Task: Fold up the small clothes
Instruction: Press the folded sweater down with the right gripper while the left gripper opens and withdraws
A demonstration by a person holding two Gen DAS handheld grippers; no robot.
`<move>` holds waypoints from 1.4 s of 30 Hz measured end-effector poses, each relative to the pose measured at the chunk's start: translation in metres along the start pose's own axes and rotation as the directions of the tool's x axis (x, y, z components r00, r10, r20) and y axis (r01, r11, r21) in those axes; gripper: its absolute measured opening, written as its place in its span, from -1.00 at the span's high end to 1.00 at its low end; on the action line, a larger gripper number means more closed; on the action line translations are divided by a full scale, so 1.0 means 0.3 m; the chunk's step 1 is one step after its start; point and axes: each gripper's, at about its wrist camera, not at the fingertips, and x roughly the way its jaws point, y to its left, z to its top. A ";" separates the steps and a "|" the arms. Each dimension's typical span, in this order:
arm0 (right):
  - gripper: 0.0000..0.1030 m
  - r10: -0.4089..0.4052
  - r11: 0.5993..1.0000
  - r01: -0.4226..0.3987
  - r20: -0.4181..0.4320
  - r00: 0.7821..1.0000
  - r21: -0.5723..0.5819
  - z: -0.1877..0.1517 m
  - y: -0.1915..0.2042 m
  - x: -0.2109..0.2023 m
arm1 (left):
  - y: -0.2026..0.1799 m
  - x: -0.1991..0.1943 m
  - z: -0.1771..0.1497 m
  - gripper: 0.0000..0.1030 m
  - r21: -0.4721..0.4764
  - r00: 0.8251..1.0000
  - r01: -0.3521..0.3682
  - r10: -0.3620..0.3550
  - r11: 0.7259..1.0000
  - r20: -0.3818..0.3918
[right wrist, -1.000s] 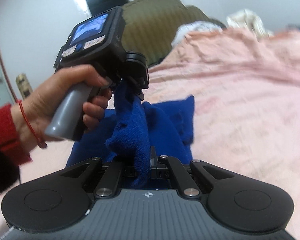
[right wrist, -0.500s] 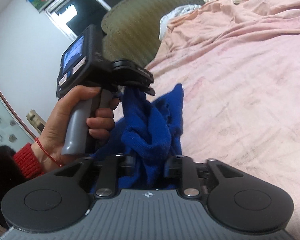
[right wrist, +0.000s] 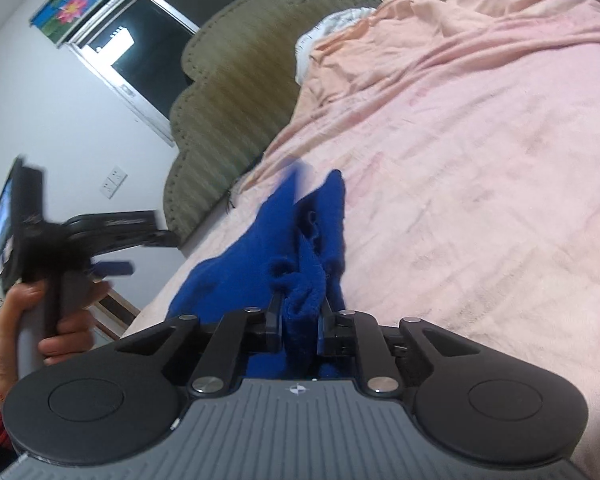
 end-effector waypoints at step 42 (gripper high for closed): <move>0.44 -0.121 0.991 0.117 -0.066 0.990 -0.067 0.063 0.069 -0.085 | 0.073 -0.433 -0.582 -0.86 0.229 0.965 0.127 -0.174 0.965 0.195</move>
